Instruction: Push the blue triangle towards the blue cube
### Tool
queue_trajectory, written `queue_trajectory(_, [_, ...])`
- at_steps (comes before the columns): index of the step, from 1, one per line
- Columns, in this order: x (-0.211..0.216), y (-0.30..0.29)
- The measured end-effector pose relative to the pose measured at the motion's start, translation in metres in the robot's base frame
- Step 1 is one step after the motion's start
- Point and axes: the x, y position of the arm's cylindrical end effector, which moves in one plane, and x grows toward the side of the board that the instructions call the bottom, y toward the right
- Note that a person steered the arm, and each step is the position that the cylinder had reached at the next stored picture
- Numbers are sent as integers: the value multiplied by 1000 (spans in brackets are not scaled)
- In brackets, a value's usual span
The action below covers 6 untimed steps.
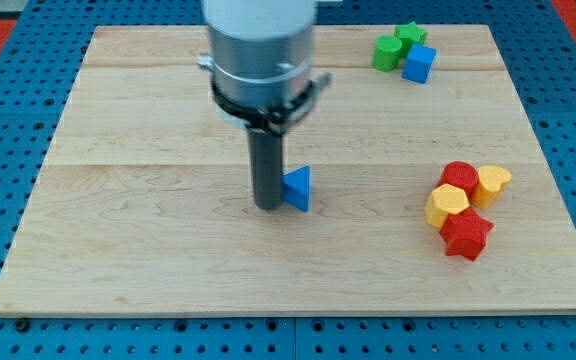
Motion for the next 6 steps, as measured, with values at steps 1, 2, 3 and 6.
queue_trajectory(1, [-21, 17])
queue_trajectory(2, [37, -12])
queue_trajectory(3, [31, 18])
queue_trajectory(6, [-118, 101])
